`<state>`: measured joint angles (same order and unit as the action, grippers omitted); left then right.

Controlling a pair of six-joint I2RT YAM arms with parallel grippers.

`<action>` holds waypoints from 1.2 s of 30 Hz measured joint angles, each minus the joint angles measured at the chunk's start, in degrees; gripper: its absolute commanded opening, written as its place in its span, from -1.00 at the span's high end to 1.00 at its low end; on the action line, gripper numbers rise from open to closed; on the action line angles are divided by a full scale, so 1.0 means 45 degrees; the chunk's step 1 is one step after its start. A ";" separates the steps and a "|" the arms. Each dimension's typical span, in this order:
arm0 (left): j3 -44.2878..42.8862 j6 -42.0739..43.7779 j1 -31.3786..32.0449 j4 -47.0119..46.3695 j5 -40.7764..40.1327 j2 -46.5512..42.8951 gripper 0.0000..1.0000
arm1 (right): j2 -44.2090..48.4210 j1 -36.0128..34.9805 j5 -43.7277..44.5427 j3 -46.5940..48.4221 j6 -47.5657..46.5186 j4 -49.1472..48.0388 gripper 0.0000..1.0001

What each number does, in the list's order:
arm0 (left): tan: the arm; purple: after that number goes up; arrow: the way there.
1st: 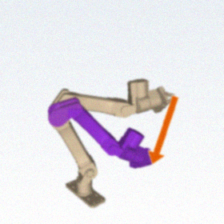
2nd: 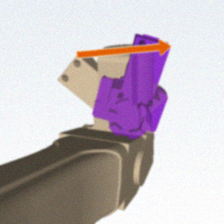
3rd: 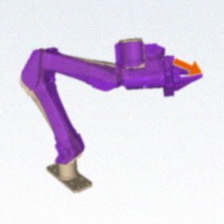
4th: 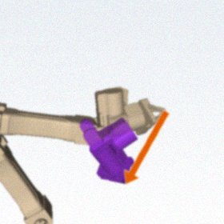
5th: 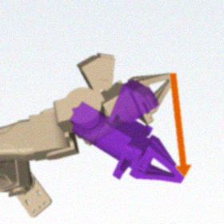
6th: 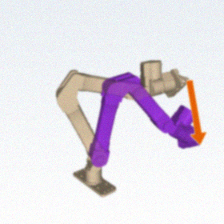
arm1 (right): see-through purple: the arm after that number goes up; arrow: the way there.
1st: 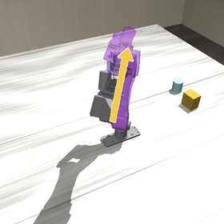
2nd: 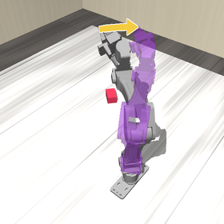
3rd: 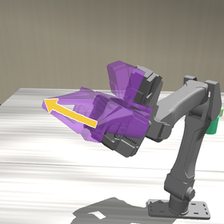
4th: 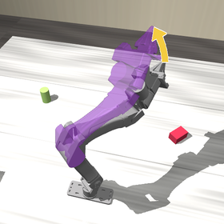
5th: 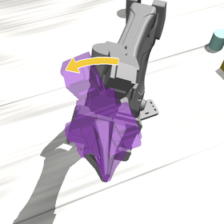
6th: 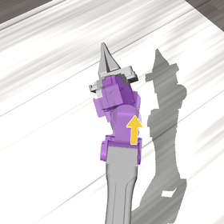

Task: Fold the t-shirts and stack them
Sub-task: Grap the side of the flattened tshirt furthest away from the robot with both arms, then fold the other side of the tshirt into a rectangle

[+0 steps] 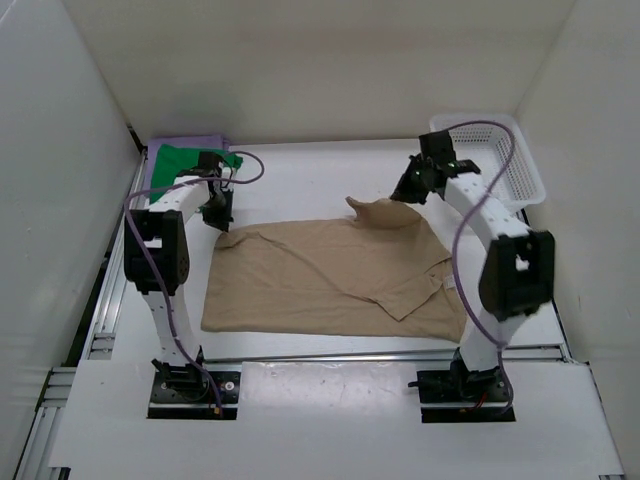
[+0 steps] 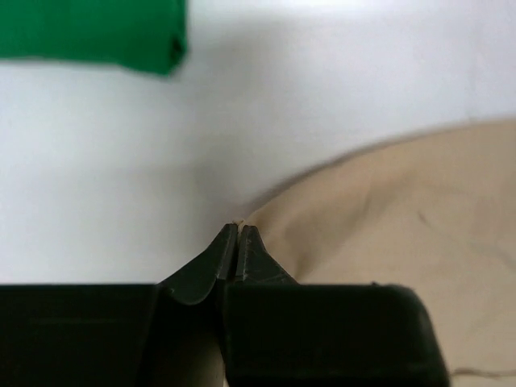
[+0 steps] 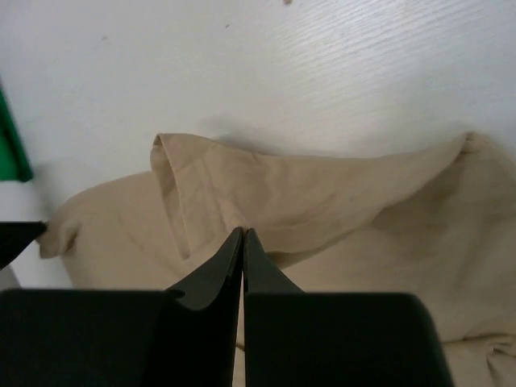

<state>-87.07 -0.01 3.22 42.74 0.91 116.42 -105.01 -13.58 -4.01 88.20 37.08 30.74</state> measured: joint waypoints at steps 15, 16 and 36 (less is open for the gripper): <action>0.3730 0.0005 0.1122 0.0097 -0.2195 -0.4886 0.79 | 0.8242 0.0918 -0.0282 -0.8281 0.0102 -0.0078 1.00; 0.3929 0.0005 0.1122 0.0117 -0.2302 -0.4979 0.79 | 0.8582 0.1054 -0.0291 -0.8408 0.0107 -0.0010 1.00; 0.6863 0.0000 0.1598 0.0155 -0.3240 -0.6611 0.71 | 1.1283 0.1685 -0.0724 -1.0783 0.0335 0.1073 1.00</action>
<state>-56.18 -0.01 10.41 43.44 -13.67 86.67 -54.24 -6.00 -7.27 39.68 38.59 35.57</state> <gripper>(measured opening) 0.127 0.003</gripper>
